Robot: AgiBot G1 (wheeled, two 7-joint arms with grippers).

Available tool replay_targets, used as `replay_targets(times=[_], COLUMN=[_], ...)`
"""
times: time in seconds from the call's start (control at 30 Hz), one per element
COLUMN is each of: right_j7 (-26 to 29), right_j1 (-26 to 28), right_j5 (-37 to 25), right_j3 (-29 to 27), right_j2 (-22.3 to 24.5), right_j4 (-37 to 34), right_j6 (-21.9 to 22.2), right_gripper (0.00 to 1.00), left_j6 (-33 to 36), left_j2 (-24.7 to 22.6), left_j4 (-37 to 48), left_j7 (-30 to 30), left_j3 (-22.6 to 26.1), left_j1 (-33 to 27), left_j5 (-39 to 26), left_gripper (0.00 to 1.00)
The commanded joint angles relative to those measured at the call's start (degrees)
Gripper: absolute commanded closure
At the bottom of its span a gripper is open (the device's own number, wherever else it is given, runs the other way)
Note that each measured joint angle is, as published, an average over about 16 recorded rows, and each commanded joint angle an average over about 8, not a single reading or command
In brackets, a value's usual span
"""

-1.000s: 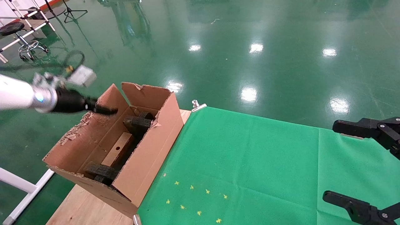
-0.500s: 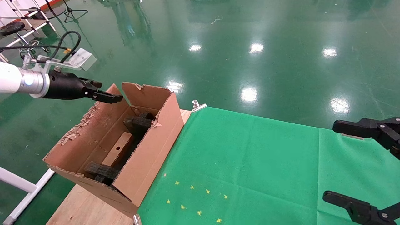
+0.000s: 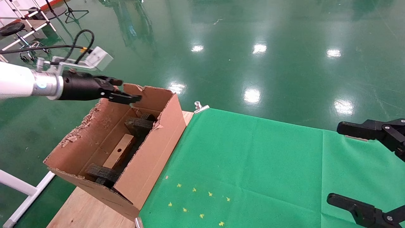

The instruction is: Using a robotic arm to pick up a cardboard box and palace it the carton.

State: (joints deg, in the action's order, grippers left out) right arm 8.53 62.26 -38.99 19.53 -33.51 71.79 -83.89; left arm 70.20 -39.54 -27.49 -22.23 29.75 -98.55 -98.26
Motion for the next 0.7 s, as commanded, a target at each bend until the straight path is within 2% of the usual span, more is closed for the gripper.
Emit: replay_targets(times=[0.03, 0.7], right_j7=[0.0, -0.01], right_j1=[0.0, 0.0], right_j5=[0.0, 0.01], right_j3=[0.0, 0.01], right_j2=[0.0, 0.0], right_j4=[0.0, 0.0], right_j6=[0.0, 0.0], right_gripper=[0.0, 0.0], left_j6=[0.62, 6.8], left_j2=[0.18, 1.99], left_j4=[-1.85, -20.24], left_j7=[0.46, 5.04], left_j3=[-0.55, -6.03], left_j1=[1.48, 16.24], left_j5=[2.26, 24.77], left_gripper=[0.0, 0.0])
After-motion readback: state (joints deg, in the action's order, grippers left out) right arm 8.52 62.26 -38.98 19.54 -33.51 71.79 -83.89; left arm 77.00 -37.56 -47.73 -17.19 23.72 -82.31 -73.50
